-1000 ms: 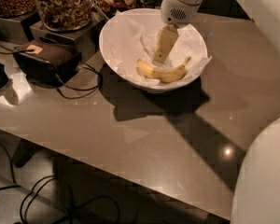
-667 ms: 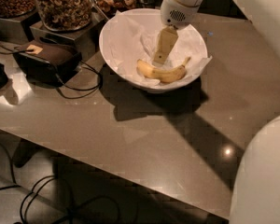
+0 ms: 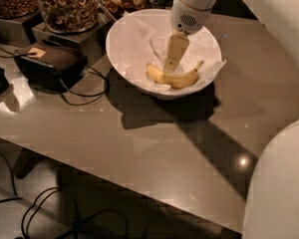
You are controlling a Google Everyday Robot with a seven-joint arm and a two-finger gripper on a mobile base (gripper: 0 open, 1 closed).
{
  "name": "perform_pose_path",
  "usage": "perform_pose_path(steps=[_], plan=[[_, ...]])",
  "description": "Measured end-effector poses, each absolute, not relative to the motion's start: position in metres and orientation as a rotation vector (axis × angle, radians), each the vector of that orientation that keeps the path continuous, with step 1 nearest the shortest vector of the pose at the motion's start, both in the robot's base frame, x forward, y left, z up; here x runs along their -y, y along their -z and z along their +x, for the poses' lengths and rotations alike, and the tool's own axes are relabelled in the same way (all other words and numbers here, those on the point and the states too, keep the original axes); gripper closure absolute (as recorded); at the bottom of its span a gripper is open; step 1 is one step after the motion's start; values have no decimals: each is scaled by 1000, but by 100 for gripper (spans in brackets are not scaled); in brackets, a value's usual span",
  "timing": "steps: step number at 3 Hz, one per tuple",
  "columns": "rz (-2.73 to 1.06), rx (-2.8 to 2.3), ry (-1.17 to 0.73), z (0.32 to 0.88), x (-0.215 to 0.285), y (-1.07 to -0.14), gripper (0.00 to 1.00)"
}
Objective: Pick banana from white bowl
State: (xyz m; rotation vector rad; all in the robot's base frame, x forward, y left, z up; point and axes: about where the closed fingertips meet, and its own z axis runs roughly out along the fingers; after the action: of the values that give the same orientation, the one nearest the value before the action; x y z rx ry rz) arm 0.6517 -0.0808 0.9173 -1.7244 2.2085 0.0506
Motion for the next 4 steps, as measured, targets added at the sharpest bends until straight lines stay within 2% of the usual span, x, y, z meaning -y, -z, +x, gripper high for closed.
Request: perform_pose_path(steps=[2, 3, 4], plan=[[-1782, -2217, -64, 652, 81, -899, 29], [-1804, -2220, -74, 651, 80, -892, 41], [-1825, -2217, -82, 650, 78, -887, 37]])
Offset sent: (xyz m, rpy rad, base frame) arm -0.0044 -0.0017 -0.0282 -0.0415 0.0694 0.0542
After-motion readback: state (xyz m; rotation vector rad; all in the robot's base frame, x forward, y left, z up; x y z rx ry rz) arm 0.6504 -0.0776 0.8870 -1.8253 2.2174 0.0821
